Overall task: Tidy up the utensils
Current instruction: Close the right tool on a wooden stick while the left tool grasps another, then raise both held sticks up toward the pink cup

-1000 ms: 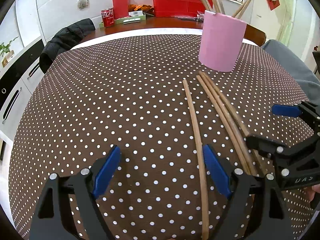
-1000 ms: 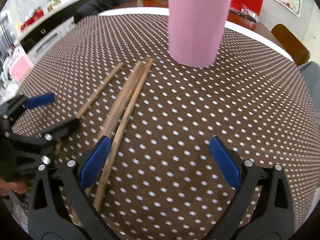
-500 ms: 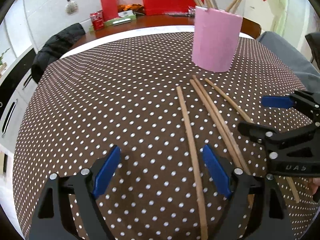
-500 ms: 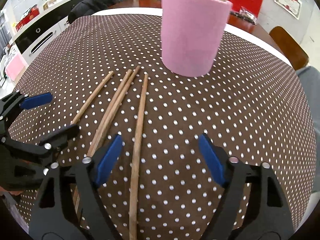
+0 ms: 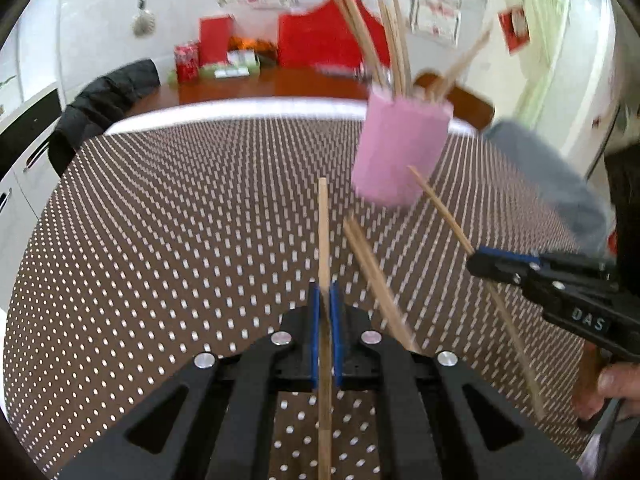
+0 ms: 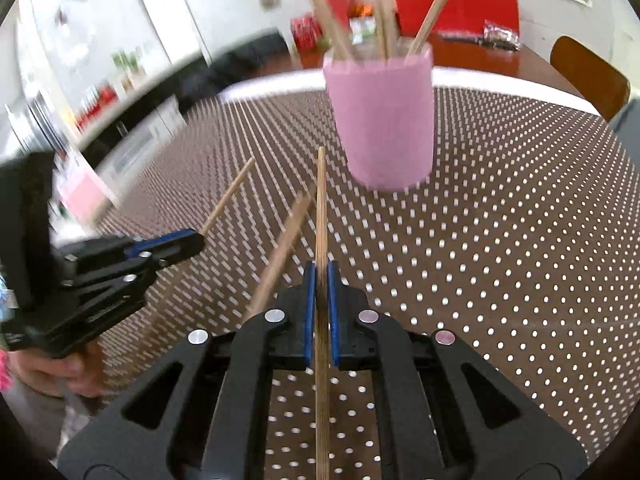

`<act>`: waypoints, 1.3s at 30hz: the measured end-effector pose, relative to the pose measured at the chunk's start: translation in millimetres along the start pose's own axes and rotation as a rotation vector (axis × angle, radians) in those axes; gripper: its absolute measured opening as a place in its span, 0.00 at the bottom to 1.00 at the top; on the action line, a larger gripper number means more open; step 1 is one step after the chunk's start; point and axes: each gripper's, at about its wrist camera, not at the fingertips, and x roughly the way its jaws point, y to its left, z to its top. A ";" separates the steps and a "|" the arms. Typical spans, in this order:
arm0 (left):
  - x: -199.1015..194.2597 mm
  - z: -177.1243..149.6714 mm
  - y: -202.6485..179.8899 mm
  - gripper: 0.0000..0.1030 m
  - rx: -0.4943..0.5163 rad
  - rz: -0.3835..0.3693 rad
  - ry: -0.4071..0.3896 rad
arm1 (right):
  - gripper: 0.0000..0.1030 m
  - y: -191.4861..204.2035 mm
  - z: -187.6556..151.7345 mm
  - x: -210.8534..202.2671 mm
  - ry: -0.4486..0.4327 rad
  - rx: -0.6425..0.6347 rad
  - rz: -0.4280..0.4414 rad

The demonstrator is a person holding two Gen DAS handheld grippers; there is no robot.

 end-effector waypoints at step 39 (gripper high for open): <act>-77.2 166.4 -46.0 0.05 -0.040 -0.319 -0.706 | 0.06 -9.6 125.4 -133.5 -0.550 -0.011 0.100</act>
